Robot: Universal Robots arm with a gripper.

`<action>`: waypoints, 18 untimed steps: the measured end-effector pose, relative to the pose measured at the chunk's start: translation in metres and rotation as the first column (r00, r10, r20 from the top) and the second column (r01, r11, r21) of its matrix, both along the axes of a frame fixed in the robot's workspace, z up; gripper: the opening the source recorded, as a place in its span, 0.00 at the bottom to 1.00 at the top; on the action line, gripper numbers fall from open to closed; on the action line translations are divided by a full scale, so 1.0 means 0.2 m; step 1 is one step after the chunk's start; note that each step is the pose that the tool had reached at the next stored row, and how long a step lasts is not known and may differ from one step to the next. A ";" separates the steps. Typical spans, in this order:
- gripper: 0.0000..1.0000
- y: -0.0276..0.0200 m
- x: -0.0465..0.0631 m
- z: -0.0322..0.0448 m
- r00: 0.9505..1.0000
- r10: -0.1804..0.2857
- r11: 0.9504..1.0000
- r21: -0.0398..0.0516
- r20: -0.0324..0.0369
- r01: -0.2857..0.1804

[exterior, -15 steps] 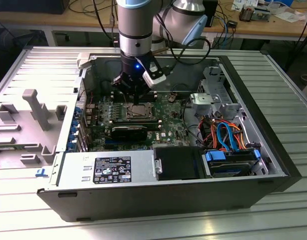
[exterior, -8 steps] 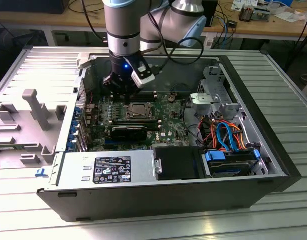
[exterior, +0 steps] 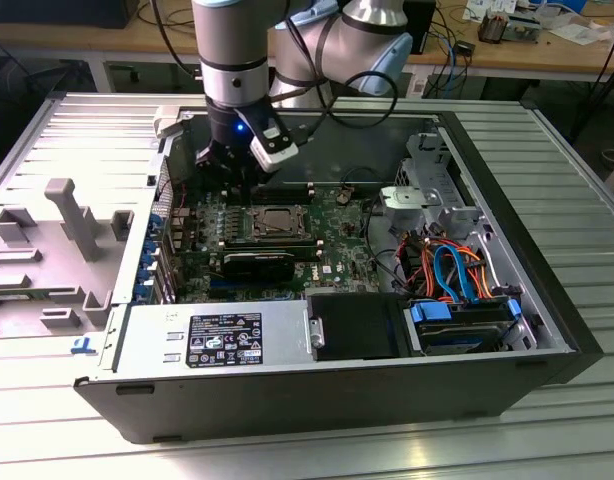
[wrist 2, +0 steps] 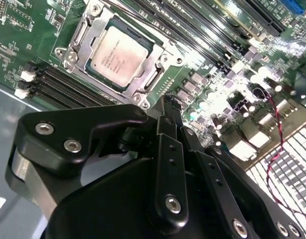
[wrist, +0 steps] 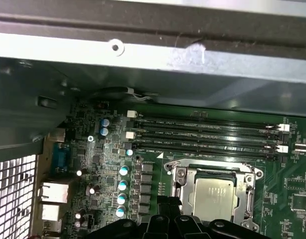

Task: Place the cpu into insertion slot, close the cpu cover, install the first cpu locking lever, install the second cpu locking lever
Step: 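Install the first cpu locking lever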

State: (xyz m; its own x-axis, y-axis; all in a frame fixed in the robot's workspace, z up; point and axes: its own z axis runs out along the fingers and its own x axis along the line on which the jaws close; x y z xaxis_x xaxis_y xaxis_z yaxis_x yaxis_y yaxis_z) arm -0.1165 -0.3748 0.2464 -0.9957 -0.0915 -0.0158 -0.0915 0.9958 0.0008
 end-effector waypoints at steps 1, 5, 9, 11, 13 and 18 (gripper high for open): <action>0.11 0.001 0.00 0.012 1.000 0.000 1.000 0.000 0.001 0.000; 0.11 0.004 -0.02 0.040 1.000 0.000 1.000 0.001 0.004 0.000; 0.11 0.005 -0.05 0.064 1.000 0.000 1.000 0.003 0.008 0.000; 0.11 0.009 -0.06 0.081 1.000 0.000 1.000 0.006 0.010 0.000; 0.11 0.022 -0.07 0.085 1.000 0.000 1.000 0.009 0.011 0.000; 0.11 0.057 -0.07 0.088 1.000 0.000 1.000 0.012 0.011 0.000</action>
